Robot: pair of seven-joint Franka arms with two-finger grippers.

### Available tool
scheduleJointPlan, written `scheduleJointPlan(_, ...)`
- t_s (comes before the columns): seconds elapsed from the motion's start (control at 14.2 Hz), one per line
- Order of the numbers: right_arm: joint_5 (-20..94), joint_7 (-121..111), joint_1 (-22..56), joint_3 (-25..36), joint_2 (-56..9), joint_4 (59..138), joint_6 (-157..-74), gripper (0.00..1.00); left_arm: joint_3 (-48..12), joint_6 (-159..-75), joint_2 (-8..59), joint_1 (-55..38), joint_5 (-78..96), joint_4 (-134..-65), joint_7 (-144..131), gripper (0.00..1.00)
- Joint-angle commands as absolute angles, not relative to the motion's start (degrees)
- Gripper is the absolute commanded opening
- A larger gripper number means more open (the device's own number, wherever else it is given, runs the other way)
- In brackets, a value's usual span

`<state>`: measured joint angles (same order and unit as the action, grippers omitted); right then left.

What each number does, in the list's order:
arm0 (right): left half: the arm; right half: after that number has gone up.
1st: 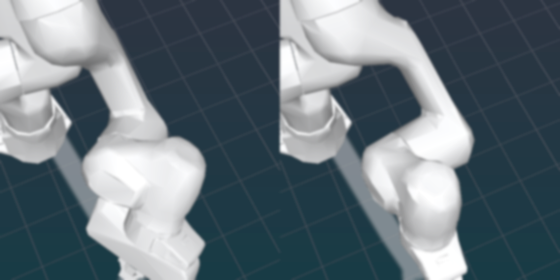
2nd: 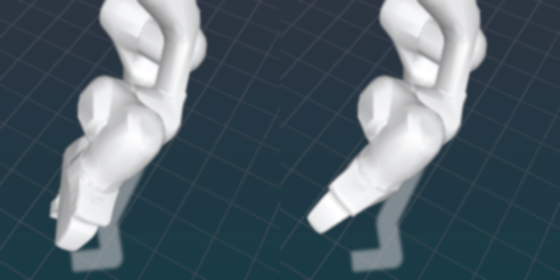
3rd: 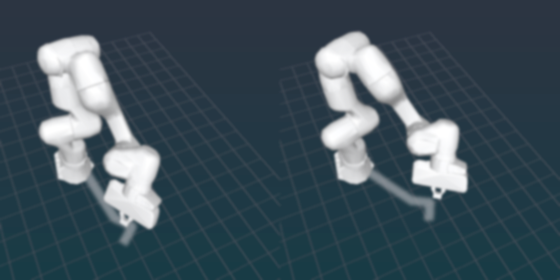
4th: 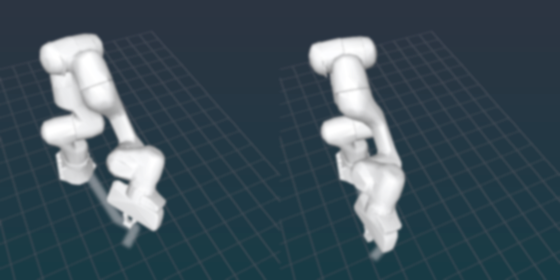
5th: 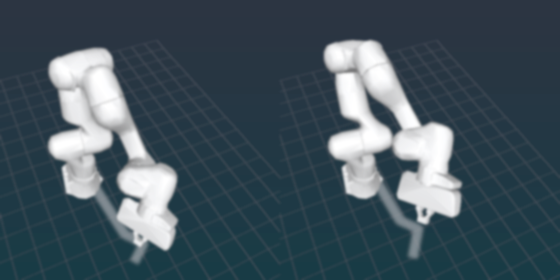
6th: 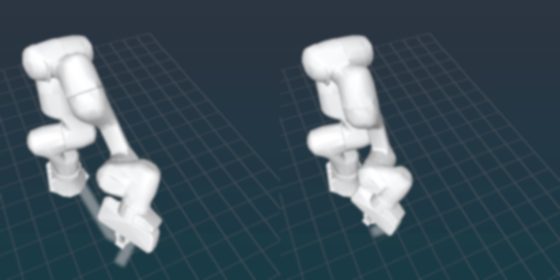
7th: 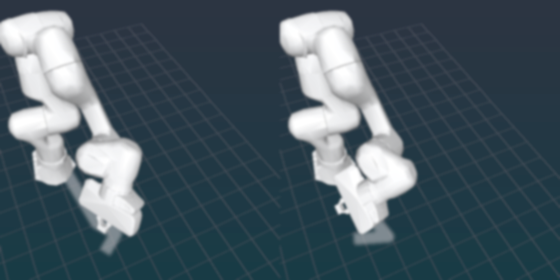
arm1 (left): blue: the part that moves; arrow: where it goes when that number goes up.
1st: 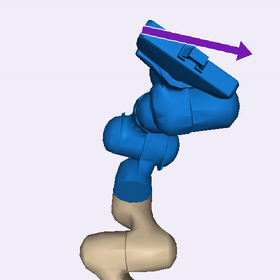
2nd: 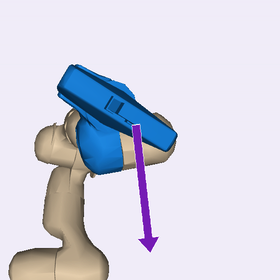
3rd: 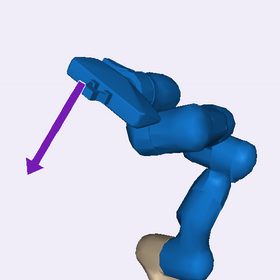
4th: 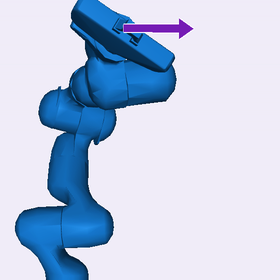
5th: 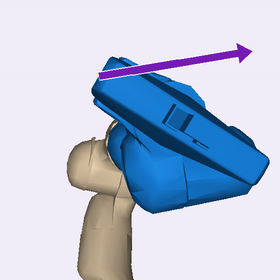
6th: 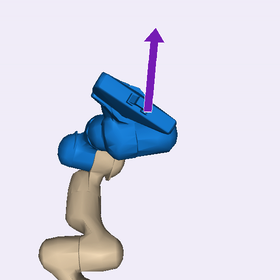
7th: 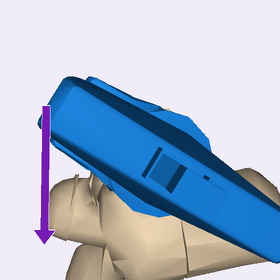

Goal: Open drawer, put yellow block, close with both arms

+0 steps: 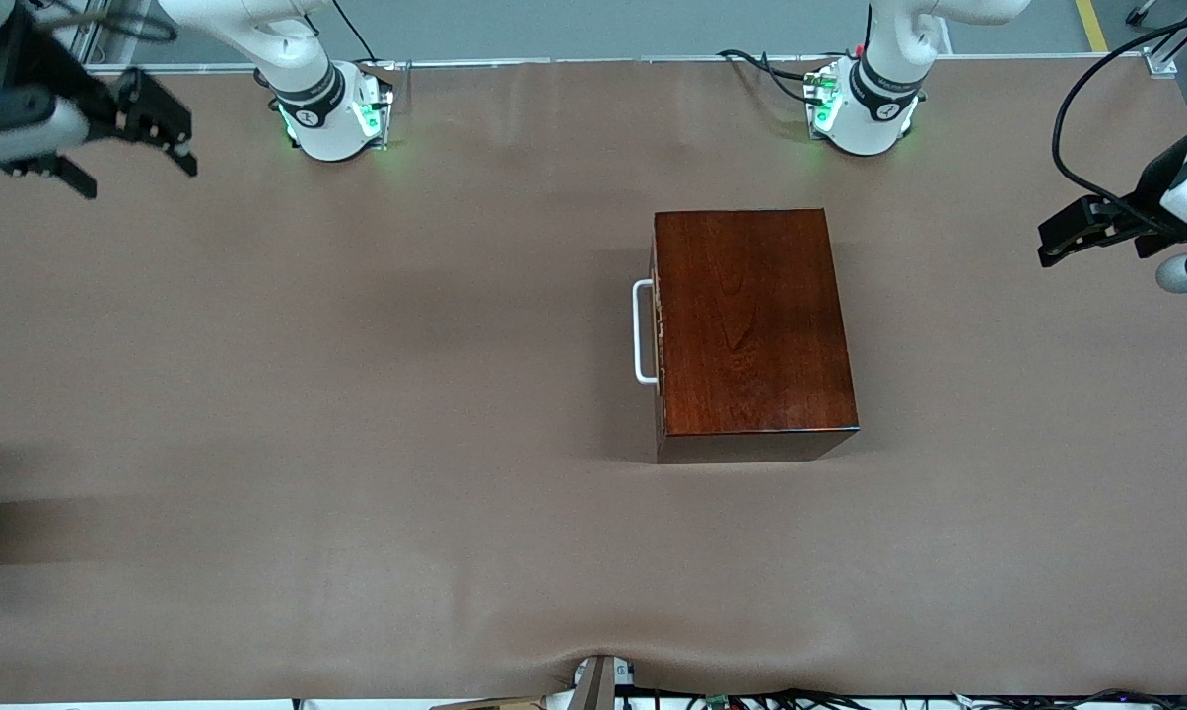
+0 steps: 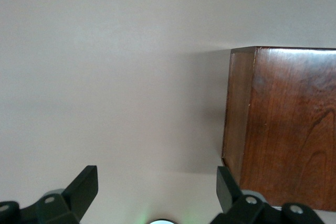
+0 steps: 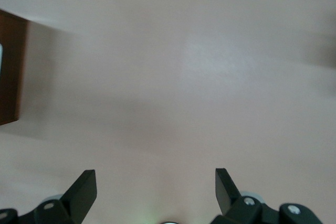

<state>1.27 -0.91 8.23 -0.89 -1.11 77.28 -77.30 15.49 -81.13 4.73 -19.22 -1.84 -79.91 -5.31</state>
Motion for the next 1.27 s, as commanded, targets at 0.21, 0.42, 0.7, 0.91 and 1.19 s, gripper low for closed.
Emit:
scheduleJointPlan(0.21, -0.61, -1.23, 0.80, -1.41, -9.31, 75.32, -85.05, 1.00, 6.81, -82.97, 2.64, -9.70, 1.14, -82.18, -2.11, 1.00)
scheduleJointPlan(0.42, -1.14, -1.14, -0.08, -1.41, -9.23, 75.24, -85.25, 1.00, 1.68, -82.97, 2.29, -5.98, 1.23, -83.05, -2.02, 1.00)
scheduleJointPlan(0.7, -0.71, -1.06, -2.71, -1.41, -8.96, 75.85, -84.64, 1.00, -2.61, -86.13, -3.50, -2.22, 1.14, -91.48, -2.02, 1.00)
scheduleJointPlan(0.91, 0.17, -1.32, -4.04, -1.49, -9.14, 76.29, -83.85, 1.00, -7.12, -86.22, -4.22, 1.41, 0.53, -92.02, -2.11, 1.00)
scheduleJointPlan(1.19, -0.61, -0.36, -3.87, -1.50, -8.79, 74.54, -82.97, 1.00, -6.77, -85.61, -4.22, 0.97, 0.53, -91.58, -2.11, 1.00)
